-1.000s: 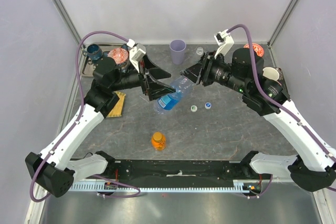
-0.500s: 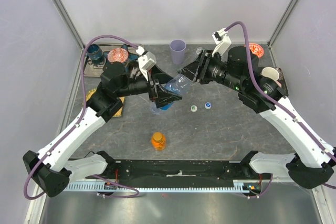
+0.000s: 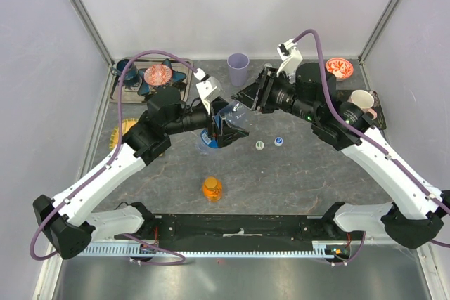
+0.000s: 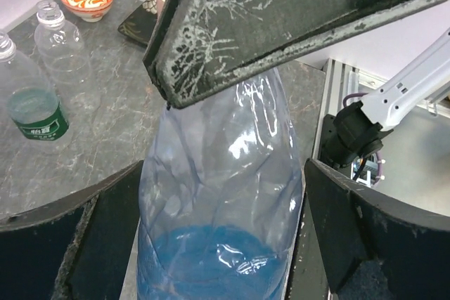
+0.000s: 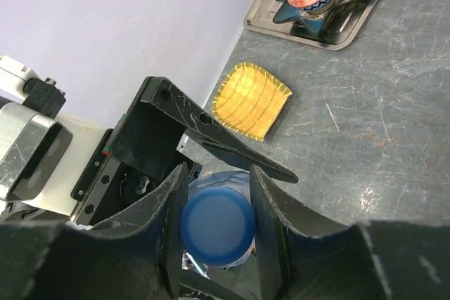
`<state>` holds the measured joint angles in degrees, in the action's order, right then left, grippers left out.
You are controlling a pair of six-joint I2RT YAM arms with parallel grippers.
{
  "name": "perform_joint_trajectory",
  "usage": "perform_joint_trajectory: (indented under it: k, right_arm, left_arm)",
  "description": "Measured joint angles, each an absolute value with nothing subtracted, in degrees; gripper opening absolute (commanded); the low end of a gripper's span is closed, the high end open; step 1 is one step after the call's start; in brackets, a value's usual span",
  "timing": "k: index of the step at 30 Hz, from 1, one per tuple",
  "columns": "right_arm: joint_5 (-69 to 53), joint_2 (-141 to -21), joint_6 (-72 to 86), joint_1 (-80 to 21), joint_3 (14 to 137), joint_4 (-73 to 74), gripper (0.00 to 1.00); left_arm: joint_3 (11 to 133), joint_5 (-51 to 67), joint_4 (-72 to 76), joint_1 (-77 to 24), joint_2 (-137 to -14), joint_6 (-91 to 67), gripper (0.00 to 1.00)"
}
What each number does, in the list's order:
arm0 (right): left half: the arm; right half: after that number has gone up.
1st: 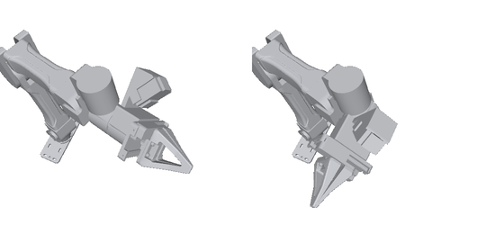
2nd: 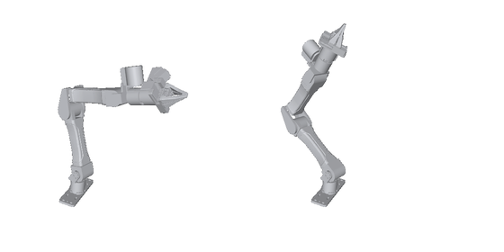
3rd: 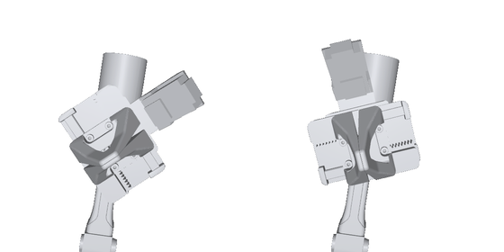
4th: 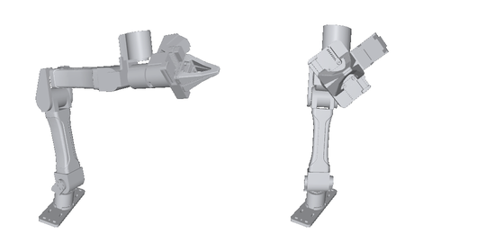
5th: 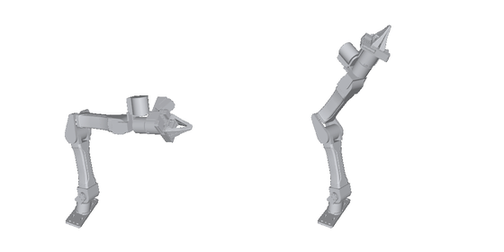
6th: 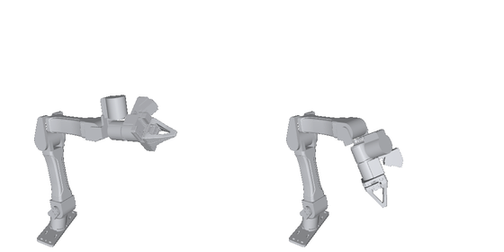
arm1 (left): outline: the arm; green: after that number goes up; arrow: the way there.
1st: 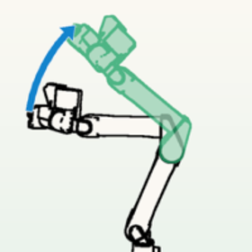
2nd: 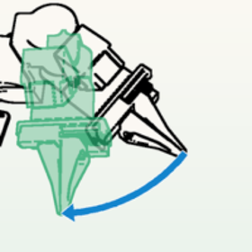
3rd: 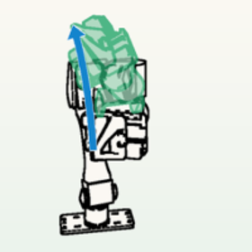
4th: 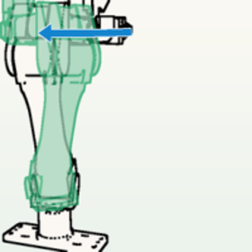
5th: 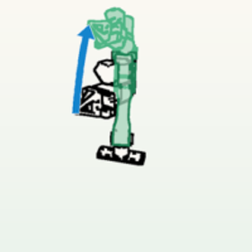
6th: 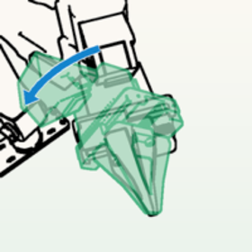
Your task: Unscrew the bottle caps
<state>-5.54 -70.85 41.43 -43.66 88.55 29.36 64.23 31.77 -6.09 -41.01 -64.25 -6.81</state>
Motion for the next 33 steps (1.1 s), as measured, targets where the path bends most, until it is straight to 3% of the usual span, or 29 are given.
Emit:
perform_joint_trajectory:
  k: [12,15,18,19,22,28,31,33]
  right_arm:
    - [-4.1,-71.0,40.8,-44.1,88.5,29.4,0.0]
    - [-4.1,-71.0,40.7,-44.1,88.5,29.5,0.0]
    - [-4.1,-71.0,40.6,-44.1,88.5,29.7,0.01]
    - [-4.1,-71.0,40.6,-44.1,88.5,29.8,0.2]
    - [-4.2,-70.9,40.3,-44.1,88.5,30.1,0.54]
    - [-3.8,-69.7,39.3,-44.1,88.5,30.1,0.85]
    - [-2.8,-68.3,38.1,-44.1,88.6,30.0,0.95]
    - [-1.9,-67.4,36.9,-44.1,88.7,30.0,0.96]
  left_arm:
    - [64.2,30.5,-8.1,-41.0,-64.3,-3.2,0.54]
    - [64.2,30.7,-8.2,-41.0,-64.3,-3.0,0.45]
    - [64.2,31.1,-8.2,-41.0,-64.4,-3.0,0.43]
    - [64.2,31.2,-8.2,-41.0,-64.5,-3.0,0.43]
    - [64.2,31.7,-8.4,-41.0,-64.5,-3.0,0.42]
    - [64.0,36.2,-7.6,-41.0,-64.5,-2.9,0.4]
    - [63.0,38.7,-6.1,-41.0,-64.2,-3.0,0.36]
    - [62.2,40.4,-5.3,-41.0,-64.0,-3.0,0.35]
